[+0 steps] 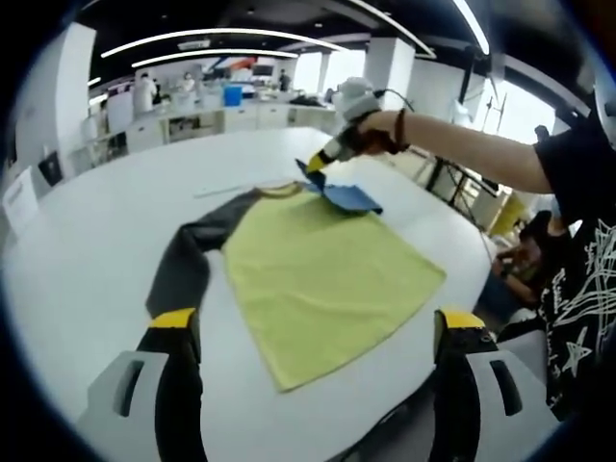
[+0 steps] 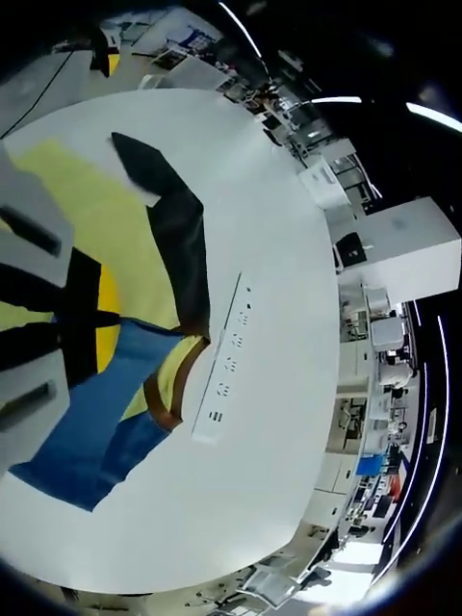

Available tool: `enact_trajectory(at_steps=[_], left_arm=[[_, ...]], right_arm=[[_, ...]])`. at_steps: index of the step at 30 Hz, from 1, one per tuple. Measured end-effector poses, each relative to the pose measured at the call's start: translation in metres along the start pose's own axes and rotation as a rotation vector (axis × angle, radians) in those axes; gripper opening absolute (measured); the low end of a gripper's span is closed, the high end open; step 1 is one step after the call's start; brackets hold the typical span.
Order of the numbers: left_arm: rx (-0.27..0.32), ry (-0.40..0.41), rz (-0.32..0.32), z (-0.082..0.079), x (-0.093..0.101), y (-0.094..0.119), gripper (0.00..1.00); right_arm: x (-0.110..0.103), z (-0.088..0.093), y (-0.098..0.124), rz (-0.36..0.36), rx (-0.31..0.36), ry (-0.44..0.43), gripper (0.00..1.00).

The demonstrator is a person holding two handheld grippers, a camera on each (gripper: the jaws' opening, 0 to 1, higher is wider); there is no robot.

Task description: Fold the garment on the visible template until the final outline fits inside the template.

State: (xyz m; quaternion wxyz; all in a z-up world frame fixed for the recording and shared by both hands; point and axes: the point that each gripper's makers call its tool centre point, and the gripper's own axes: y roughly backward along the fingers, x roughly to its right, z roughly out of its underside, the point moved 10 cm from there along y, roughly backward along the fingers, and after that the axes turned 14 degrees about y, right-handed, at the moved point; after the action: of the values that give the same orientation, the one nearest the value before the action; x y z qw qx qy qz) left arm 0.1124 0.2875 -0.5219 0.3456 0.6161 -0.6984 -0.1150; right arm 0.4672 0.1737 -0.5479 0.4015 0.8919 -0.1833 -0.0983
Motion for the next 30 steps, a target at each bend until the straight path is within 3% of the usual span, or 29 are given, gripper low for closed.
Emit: enact_trajectory(at_steps=[24,30], left_arm=[[-0.002,-0.002,0.017,0.001,-0.005,0.001,0.97],[-0.015,0.018,0.012,0.008,-0.01,0.0,0.96]], right_arm=[[-0.051,-0.015,-0.033,-0.062,-0.027,0.073,0.0],[-0.06,-0.016,-0.037,-0.056,-0.036,0.105,0.0]])
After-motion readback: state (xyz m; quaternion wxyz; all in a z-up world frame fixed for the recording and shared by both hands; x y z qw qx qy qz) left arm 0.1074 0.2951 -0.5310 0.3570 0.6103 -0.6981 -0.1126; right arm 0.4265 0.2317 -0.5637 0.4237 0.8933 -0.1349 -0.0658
